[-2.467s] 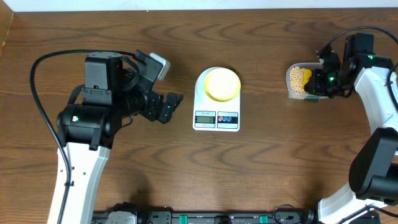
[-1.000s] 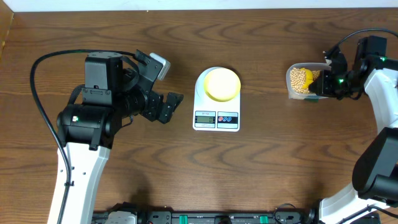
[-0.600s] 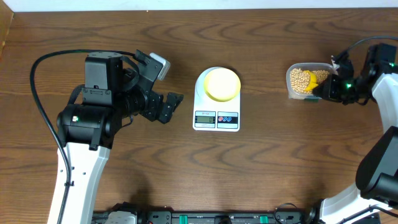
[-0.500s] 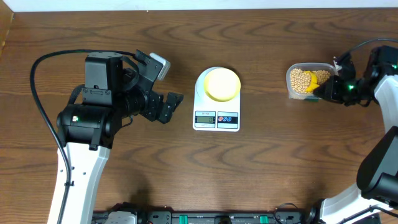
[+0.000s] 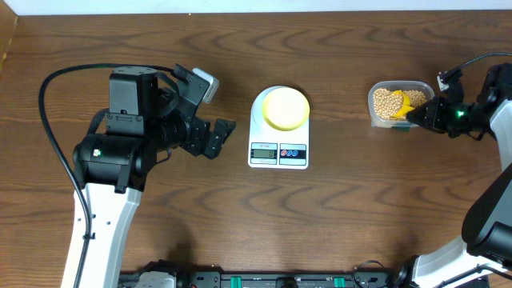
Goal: Scoop item into bowl and weigh 50g on scale
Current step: 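Tilt the scoop up with the right gripper to fill it with beans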
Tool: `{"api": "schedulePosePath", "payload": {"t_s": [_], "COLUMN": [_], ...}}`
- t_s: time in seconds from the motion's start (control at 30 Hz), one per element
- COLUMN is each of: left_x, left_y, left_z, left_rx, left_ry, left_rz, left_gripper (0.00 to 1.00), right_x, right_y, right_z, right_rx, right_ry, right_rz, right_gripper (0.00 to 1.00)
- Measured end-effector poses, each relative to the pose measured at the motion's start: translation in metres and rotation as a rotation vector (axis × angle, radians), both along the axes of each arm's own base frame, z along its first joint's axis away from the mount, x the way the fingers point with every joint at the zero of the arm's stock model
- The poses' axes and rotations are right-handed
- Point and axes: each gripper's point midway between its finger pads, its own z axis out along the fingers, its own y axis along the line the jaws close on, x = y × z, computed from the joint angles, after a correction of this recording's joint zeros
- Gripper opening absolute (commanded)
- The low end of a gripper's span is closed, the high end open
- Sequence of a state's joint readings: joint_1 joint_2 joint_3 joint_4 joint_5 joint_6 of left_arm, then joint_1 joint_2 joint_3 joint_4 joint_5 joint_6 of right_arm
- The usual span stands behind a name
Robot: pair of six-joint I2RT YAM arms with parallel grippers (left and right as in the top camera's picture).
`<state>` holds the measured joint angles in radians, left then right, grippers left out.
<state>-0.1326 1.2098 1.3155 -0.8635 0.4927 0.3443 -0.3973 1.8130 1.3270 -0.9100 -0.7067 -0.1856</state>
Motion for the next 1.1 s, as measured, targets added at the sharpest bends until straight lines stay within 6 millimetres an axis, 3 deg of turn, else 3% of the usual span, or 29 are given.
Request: {"api": "schedulePosePath", "payload": {"t_s": [0.43,1.1], "left_x": [0.000,0.000], "left_y": [0.000,0.000], "left_z": [0.000,0.000], "left_rx": [0.000,0.000], "left_ry": [0.000,0.000], "left_rz": [0.000,0.000], "left_gripper": [0.98,0.98], "right_x": [0.001,0.003], "right_y": [-0.009,-0.003], "right_z": [0.010,0.022], "right_rx": [0.075,0.154], "right_ry": [-0.042,-0.086], "right_rz": [-0.031,-0.021], "right_gripper": [0.01,0.01]}}
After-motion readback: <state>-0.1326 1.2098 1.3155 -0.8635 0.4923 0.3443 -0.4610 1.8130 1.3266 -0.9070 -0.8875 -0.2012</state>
